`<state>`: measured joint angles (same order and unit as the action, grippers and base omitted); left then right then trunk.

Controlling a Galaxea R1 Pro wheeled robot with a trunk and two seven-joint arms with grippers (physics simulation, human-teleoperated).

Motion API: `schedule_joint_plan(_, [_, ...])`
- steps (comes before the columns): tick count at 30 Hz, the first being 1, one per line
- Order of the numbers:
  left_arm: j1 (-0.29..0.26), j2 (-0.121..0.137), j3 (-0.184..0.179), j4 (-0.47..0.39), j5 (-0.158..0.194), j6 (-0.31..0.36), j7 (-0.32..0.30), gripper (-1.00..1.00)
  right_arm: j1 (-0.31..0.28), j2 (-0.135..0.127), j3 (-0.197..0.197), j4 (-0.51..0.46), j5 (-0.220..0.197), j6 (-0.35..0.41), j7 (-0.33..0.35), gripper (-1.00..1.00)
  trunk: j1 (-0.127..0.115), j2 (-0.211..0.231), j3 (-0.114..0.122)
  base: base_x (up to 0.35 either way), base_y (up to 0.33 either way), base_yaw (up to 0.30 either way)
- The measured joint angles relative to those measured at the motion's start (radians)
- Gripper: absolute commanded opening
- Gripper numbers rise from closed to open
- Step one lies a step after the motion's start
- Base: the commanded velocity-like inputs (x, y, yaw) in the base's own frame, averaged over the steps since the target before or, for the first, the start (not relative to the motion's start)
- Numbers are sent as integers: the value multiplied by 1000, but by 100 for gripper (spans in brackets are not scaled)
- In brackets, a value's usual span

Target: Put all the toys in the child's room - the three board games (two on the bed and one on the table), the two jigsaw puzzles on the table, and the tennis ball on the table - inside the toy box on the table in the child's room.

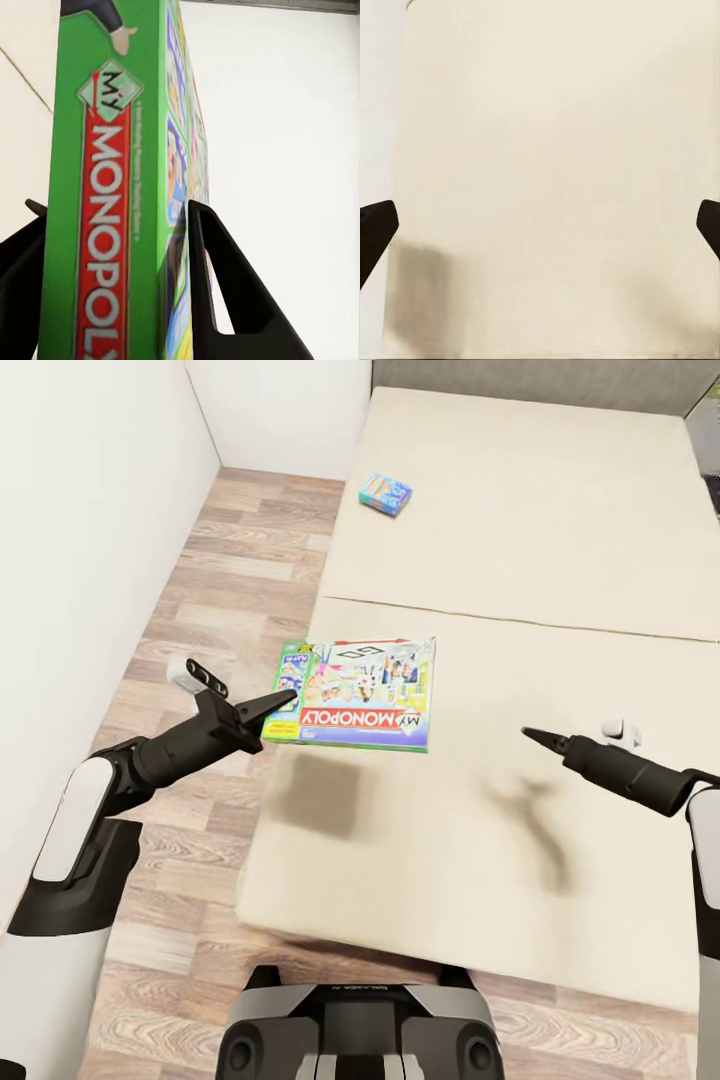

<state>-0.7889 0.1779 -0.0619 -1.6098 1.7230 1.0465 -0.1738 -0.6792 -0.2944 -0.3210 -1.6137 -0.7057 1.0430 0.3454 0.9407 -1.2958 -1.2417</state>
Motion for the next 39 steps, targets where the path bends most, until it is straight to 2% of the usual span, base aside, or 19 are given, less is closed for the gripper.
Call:
schedule_joint_plan(6, [44, 5, 8, 0, -3, 0, -19, -100, 56, -1, -37, 0, 0, 0, 63, 100, -23, 42, 29, 0, 0, 0])
schedule_joint_plan(10, [57, 6, 14, 0, -2, 0, -30, -100, 79, -1, -45, 0, 0, 0, 76, 100, -38, 70, 48, 0, 0, 0])
schedule_joint_plan(18, [117, 5, 21, 0, -3, -5, -60, -100, 111, -2, -56, 0, 0, 0, 96, 100, -69, 126, 86, 0, 0, 0])
schedule_joint_plan(34, [135, -1, 10, 0, -23, -10, -41, -100, 122, -1, -49, 0, 1, 0, 102, 100, -130, 238, 162, 0, 0, 0])
schedule_joint_plan(39, [135, -1, 9, 0, -24, -10, -15, -100, 121, 0, -44, 0, 2, 0, 101, 100, -150, 273, 186, 0, 0, 0])
